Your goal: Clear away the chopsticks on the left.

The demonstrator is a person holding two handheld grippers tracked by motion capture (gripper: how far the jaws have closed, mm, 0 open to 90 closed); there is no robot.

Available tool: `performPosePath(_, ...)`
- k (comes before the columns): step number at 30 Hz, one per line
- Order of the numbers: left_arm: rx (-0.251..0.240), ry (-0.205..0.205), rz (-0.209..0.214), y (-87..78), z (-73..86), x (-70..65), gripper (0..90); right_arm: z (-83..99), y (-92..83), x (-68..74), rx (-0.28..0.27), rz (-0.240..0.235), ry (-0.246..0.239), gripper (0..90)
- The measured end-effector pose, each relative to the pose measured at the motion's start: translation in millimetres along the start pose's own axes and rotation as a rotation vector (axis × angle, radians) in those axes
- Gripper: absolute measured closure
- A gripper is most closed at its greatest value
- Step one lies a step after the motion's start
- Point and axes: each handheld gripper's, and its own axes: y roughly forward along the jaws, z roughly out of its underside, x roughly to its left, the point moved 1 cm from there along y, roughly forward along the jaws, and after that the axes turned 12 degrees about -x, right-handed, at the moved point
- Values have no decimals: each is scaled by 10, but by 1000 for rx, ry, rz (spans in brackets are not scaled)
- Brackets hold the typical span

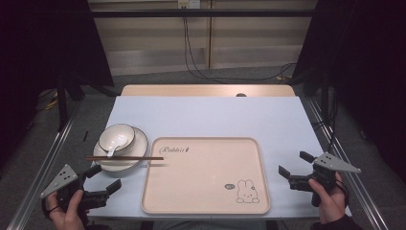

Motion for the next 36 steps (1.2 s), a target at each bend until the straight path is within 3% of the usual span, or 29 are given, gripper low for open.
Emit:
performPosePath(7, 16, -9, 13, 13, 13, 12, 13, 9, -12, 14, -33, -3, -16, 5)
performPosePath(8, 31, -8, 37, 40, 18, 9, 13, 15, -15, 16, -37, -3, -15, 5)
performPosePath(14, 67, 16, 70, 98, 30, 9, 28, 18, -19, 11, -39, -7, -10, 5)
performPosePath(15, 95, 20, 125, 117, 30, 28, 30, 23, -21, 6, -36, -11, -2, 5)
performPosePath(18, 101, 23, 147, 114, 40, 67, 34, 22, -25, 5, -39, -9, -7, 5)
performPosePath(21, 103, 23, 137, 110, 16, 138, 47, 24, -23, 6, -47, -7, -21, 5)
performPosePath(22, 103, 28, 111, 109, -3, 156, 47, 24, -23, 6, -47, -7, -21, 5)
performPosePath(25, 96, 51, 121, 106, -39, 246, 57, 25, -25, 8, -45, -5, -18, 5)
performPosePath(30, 141, 57, 142, 137, -40, 334, 57, 26, -26, 8, -46, -5, -16, 6)
performPosePath(33, 165, 84, 153, 152, -30, 415, 57, 25, -23, 11, -46, -6, -20, 6)
performPosePath(36, 192, 142, 131, 166, -22, 558, 79, 27, -24, 10, -44, -3, -18, 6)
